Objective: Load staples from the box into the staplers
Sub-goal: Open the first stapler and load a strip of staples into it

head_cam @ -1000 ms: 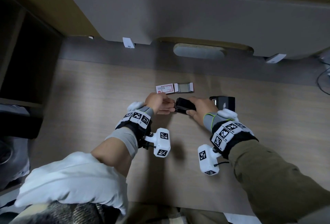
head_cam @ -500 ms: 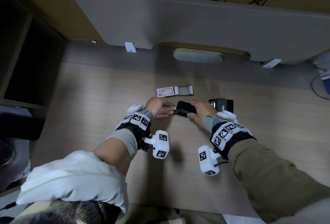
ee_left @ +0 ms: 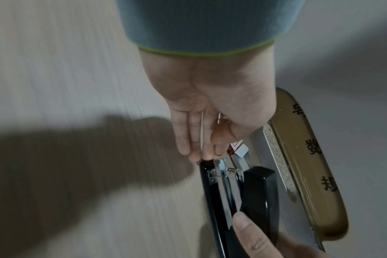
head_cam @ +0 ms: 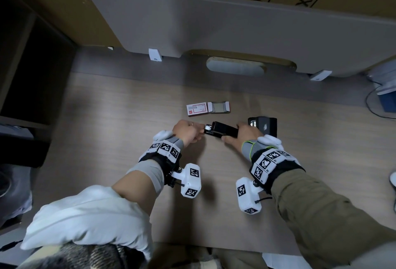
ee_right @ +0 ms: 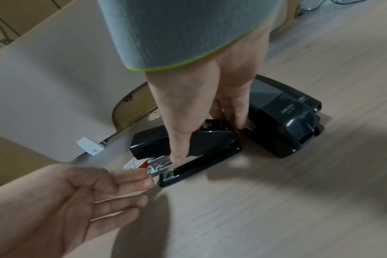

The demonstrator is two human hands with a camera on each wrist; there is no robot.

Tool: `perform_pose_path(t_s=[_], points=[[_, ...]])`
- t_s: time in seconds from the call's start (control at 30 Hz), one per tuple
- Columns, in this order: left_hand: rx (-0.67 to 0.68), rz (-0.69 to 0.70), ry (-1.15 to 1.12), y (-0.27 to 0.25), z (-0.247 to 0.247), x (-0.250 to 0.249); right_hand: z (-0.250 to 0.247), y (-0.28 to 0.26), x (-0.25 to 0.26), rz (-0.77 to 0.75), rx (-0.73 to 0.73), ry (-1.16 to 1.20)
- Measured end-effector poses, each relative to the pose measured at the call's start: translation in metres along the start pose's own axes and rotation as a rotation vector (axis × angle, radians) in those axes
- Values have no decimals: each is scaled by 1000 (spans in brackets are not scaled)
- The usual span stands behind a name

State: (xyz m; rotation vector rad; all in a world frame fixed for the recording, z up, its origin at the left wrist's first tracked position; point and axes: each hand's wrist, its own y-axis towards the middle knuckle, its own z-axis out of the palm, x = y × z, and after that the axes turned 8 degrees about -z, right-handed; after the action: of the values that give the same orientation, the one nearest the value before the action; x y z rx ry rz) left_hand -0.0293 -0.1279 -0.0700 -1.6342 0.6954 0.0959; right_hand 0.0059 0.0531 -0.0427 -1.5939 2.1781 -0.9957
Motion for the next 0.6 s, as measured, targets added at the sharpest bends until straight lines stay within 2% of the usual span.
perform_pose_path(t_s=[0.13, 0.27, 0.4, 0.6], points=[[-27, 24, 40, 1, 2, -4, 1, 1, 4, 97, 26, 3], [32, 26, 17, 4, 2, -4, 1, 3, 4, 167, 58, 46], [132, -9, -22, 1, 5, -2, -4, 3, 6, 184, 94, 52], [124, -24, -108, 3, 17, 7, -4, 1, 4, 159, 28, 61]])
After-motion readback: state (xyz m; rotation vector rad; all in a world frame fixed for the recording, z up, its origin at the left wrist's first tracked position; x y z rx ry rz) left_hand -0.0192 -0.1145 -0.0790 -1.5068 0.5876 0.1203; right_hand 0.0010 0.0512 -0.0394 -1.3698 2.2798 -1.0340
